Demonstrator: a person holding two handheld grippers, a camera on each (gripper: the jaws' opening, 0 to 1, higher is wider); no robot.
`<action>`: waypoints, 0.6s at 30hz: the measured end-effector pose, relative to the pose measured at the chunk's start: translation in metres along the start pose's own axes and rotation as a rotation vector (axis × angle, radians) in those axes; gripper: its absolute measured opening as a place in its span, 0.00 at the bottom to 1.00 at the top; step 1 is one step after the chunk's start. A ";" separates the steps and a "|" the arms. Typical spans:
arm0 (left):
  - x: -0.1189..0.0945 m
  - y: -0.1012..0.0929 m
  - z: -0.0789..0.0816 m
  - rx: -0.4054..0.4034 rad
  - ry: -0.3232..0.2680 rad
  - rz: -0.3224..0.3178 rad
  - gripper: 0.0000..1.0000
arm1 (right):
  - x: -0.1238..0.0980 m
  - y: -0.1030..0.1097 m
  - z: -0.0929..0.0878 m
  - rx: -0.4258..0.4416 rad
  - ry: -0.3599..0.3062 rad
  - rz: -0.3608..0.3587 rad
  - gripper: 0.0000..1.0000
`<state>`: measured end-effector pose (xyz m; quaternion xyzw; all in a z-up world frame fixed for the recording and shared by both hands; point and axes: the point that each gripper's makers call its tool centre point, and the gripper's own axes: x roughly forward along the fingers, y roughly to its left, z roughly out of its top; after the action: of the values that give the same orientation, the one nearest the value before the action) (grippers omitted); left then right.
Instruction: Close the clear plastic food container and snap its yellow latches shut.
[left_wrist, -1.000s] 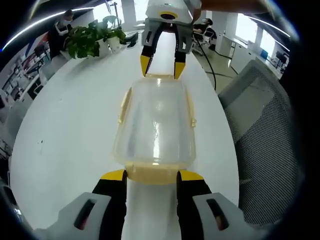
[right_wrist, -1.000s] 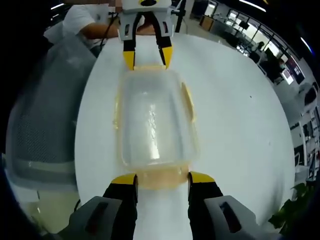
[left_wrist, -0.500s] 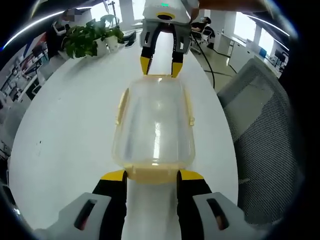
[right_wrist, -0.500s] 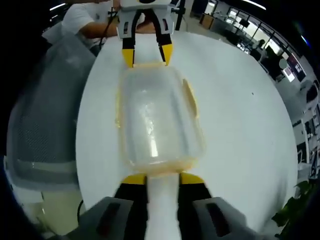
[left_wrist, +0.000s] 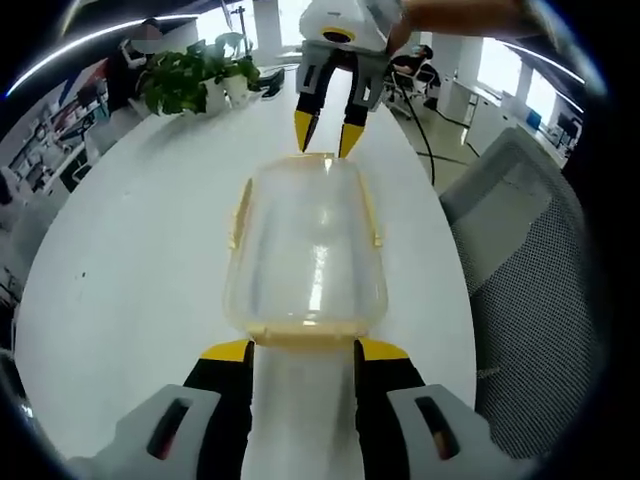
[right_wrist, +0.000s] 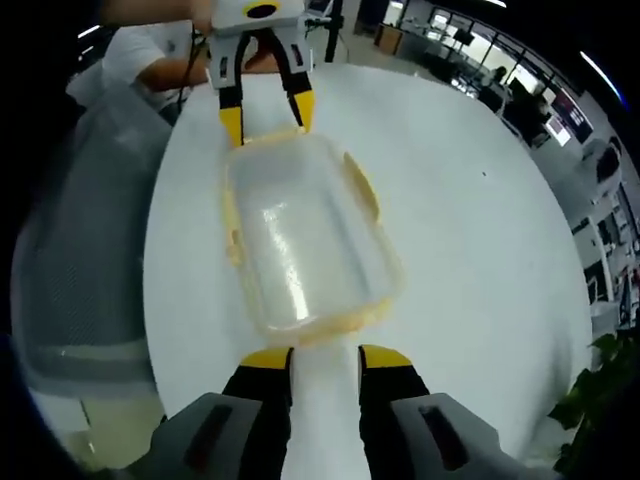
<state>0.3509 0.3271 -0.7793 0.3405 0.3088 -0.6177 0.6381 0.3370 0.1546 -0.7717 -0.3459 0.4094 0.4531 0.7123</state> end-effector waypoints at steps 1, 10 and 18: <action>-0.001 0.000 -0.001 -0.008 0.000 0.003 0.40 | -0.001 -0.002 0.000 0.008 0.001 -0.006 0.23; -0.012 0.001 0.002 -0.183 -0.061 0.015 0.42 | -0.008 -0.006 0.008 0.107 -0.054 -0.013 0.25; -0.021 0.008 0.019 -0.547 -0.202 0.015 0.37 | -0.008 -0.017 0.015 0.237 -0.086 -0.046 0.26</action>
<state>0.3573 0.3237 -0.7513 0.0950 0.3964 -0.5377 0.7381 0.3547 0.1592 -0.7562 -0.2488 0.4211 0.3997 0.7752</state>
